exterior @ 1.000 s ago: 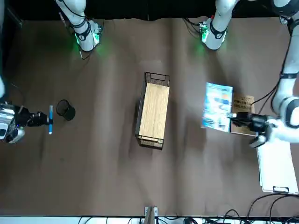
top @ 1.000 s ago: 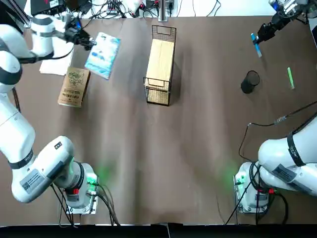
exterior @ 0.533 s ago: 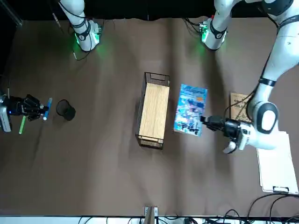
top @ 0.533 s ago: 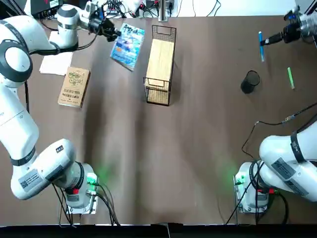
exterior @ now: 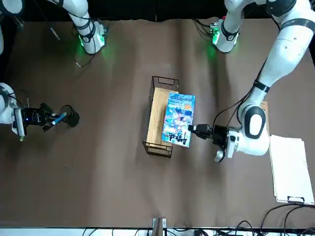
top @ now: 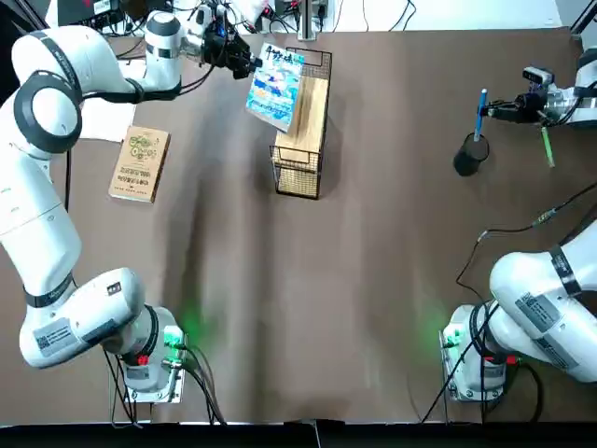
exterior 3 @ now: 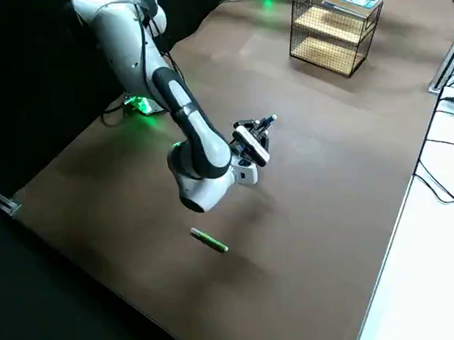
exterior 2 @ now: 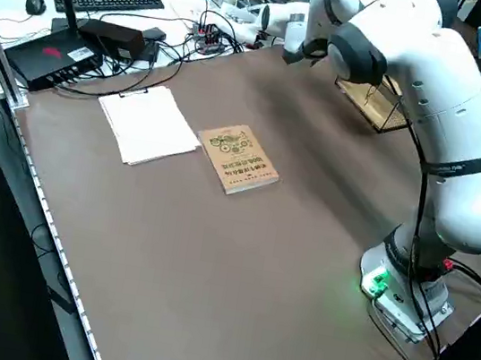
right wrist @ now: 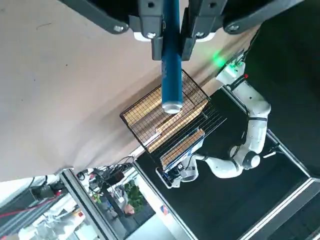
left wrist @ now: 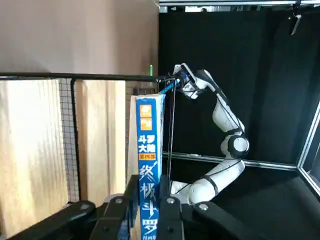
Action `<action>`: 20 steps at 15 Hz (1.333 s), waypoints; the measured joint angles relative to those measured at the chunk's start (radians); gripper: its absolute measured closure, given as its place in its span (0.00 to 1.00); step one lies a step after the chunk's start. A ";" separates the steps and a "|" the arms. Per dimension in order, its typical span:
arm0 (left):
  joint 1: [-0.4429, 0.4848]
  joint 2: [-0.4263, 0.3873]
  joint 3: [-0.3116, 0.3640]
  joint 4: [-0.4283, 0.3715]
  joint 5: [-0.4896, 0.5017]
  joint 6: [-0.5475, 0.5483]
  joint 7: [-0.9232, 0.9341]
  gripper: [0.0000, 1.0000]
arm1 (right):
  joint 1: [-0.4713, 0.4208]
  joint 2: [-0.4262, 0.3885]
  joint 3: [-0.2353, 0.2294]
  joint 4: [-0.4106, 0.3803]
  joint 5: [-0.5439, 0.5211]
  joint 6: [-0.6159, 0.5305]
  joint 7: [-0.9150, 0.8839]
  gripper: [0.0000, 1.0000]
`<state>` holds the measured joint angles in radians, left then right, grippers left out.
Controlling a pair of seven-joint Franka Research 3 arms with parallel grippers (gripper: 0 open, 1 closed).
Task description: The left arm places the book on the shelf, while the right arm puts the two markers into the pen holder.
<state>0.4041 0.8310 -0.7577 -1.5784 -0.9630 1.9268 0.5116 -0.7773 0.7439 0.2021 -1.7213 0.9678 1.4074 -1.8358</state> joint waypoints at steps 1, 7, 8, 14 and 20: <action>-0.014 0.000 0.000 -0.001 -0.013 0.022 0.005 0.80 | -0.001 0.013 0.000 0.000 0.001 0.000 -0.030 0.82; -0.057 0.018 0.006 -0.026 -0.042 0.102 0.075 0.80 | -0.028 0.059 -0.001 0.011 0.002 -0.009 -0.104 0.55; -0.057 0.022 0.006 -0.033 -0.047 0.108 0.097 0.80 | -0.033 0.059 -0.001 0.017 0.002 -0.015 -0.101 0.46; -0.075 0.037 0.029 -0.050 -0.049 0.131 0.154 0.81 | -0.043 0.032 0.000 0.094 0.001 -0.088 0.079 0.44; -0.077 0.045 0.042 -0.062 -0.081 0.131 0.178 0.60 | -0.060 -0.035 0.001 0.294 -0.154 -0.089 0.422 0.45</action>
<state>0.3269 0.8760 -0.7161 -1.6403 -1.0439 2.0577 0.6892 -0.8370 0.7087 0.2034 -1.4273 0.8142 1.3184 -1.4137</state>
